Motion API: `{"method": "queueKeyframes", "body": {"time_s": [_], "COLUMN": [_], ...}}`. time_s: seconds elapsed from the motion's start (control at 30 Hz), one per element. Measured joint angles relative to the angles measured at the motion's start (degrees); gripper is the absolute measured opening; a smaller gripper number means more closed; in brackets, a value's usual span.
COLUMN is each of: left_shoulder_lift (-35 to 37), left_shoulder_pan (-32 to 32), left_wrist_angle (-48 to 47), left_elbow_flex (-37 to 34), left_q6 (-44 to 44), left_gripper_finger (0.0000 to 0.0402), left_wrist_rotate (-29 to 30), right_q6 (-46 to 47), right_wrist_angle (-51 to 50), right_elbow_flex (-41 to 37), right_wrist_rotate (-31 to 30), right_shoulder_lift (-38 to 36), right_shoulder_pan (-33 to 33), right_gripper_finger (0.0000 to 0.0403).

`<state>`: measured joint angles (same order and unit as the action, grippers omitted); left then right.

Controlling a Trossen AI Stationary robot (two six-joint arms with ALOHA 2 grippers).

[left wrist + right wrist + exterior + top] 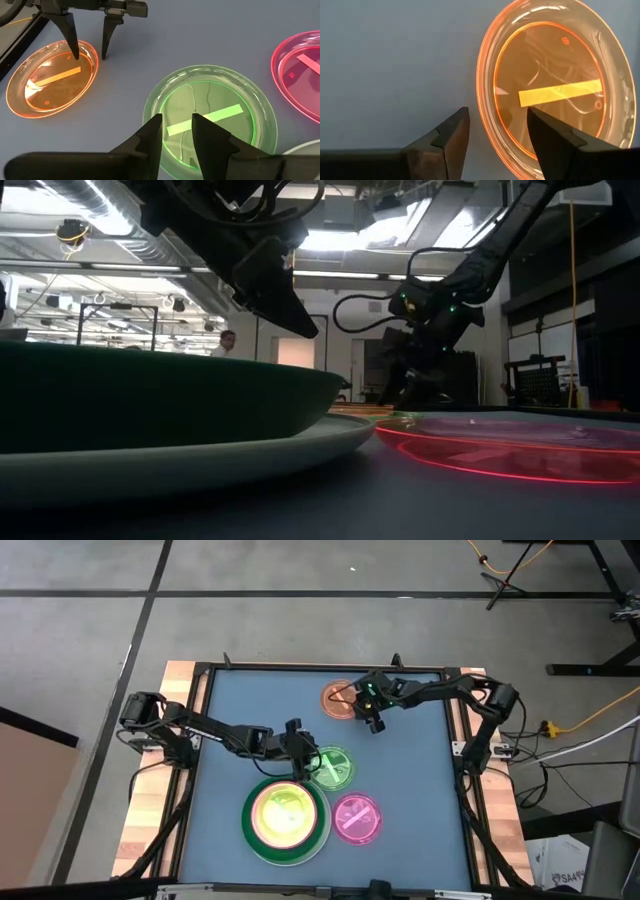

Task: Stack plastic plates
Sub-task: Stack the orange plate on top of the light green plate

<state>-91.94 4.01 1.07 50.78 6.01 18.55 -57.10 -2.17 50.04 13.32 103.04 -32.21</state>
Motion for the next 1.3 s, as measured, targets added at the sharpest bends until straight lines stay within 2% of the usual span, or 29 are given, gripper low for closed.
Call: {"method": "queueKeyframes", "body": {"time_s": [0.17, 0.7, 1.13, 1.3], "left_shoulder_lift": [0.00, 0.00, 0.00, 0.00], "left_shoulder_pan": [0.00, 0.01, 0.13, 0.13], "left_wrist_angle": [0.08, 0.12, 0.12, 0.11], "left_elbow_flex": [0.00, 0.00, 0.00, 0.00], "left_q6": [0.01, 1.93, 2.49, 2.44], "left_gripper_finger": [0.0098, 0.0098, 0.0098, 0.0098], "left_wrist_rotate": [0.01, 0.02, 0.00, 0.00], "right_q6": [1.66, 1.57, 1.50, 1.50], "right_wrist_angle": [-0.43, -0.63, -0.66, -1.00], "right_elbow_flex": [0.01, -0.10, -0.10, -0.10], "right_wrist_rotate": [0.10, -0.67, -0.72, 1.31], "right_shoulder_lift": [0.09, 0.31, 0.31, 0.10], "right_shoulder_pan": [-0.45, -0.39, -0.39, -0.46], "right_gripper_finger": [0.0169, 0.0009, 0.0001, 0.0001]}}
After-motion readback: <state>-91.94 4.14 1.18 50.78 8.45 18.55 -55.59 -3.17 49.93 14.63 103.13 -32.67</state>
